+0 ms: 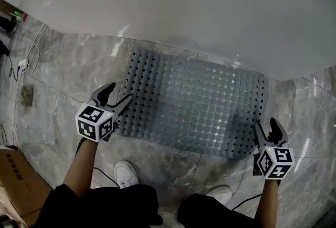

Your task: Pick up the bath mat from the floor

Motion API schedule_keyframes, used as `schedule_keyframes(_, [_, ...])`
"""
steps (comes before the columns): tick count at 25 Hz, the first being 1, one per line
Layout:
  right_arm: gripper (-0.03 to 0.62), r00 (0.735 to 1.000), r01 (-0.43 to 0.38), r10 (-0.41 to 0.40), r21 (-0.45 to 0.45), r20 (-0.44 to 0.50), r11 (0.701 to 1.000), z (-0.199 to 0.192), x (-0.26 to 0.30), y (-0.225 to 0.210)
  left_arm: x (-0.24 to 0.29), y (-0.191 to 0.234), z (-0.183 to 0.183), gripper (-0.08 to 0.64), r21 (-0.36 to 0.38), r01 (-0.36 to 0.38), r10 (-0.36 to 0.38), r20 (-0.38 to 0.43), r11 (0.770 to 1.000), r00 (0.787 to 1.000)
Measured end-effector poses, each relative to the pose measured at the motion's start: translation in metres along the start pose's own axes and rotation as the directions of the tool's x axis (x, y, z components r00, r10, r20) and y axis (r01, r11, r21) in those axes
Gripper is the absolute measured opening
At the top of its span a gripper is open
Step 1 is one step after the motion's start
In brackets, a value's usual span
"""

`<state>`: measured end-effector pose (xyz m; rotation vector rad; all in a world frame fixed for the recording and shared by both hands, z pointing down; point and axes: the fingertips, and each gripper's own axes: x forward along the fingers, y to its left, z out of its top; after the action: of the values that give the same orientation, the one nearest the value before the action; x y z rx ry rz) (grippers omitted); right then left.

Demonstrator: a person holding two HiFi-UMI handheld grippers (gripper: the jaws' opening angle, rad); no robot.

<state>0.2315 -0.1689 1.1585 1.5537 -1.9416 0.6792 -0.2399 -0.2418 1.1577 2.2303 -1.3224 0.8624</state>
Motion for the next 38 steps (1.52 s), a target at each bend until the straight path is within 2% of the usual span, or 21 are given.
schedule_keyframes(5, [0.291, 0.974, 0.006, 0.006, 0.053, -0.226, 0.999, -0.070, 0.024, -0.010, 0.022, 0.011, -0.047, 0.343, -0.081, -0.009, 0.000, -0.114, 0.997, 0.994])
schedule_keyframes(9, [0.308, 0.937, 0.056, -0.026, 0.077, -0.348, 0.995, -0.097, 0.032, -0.022, 0.031, 0.019, -0.074, 0.367, -0.079, -0.035, 0.016, -0.224, 0.996, 0.975])
schedule_keyframes(13, [0.321, 0.895, 0.050, 0.013, 0.128, -0.446, 0.990, -0.120, 0.041, -0.022, 0.042, 0.016, -0.095, 0.370, -0.078, -0.015, -0.009, -0.298, 0.997, 0.954])
schedule_keyframes(16, [0.327, 0.883, 0.048, 0.024, 0.140, -0.468, 0.989, -0.124, 0.044, -0.022, 0.047, 0.015, -0.103, 0.368, -0.075, -0.011, -0.014, -0.327, 0.997, 0.945])
schedule_keyframes(19, [0.331, 0.877, 0.047, 0.026, 0.139, -0.480, 0.989, -0.123, 0.045, -0.023, 0.053, 0.017, -0.108, 0.368, -0.104, -0.026, -0.012, -0.343, 0.994, 0.939])
schedule_keyframes(26, [0.331, 0.888, 0.057, 0.005, 0.120, -0.461, 0.991, -0.123, 0.045, -0.023, 0.055, 0.015, -0.112, 0.364, -0.083, -0.056, 0.024, -0.344, 0.995, 0.939])
schedule_keyframes(30, [0.329, 0.885, 0.053, 0.004, 0.109, -0.465, 0.993, -0.121, 0.044, -0.020, 0.054, 0.008, -0.109, 0.299, -0.081, -0.040, 0.010, -0.339, 0.996, 0.941])
schedule_keyframes(32, [0.300, 0.890, 0.040, 0.010, 0.099, -0.456, 0.994, -0.121, 0.044, -0.016, 0.053, 0.004, -0.108, 0.271, -0.082, -0.033, 0.004, -0.331, 0.996, 0.944])
schedule_keyframes(35, [0.222, 0.896, 0.021, 0.015, 0.077, -0.443, 0.997, -0.118, 0.044, -0.008, 0.053, -0.001, -0.105, 0.236, -0.079, -0.020, -0.007, -0.319, 0.997, 0.948])
schedule_keyframes(38, [0.188, 0.903, 0.013, 0.003, 0.035, -0.430, 0.999, -0.116, 0.044, -0.003, 0.052, -0.009, -0.101, 0.178, -0.087, 0.005, -0.031, -0.297, 0.996, 0.954])
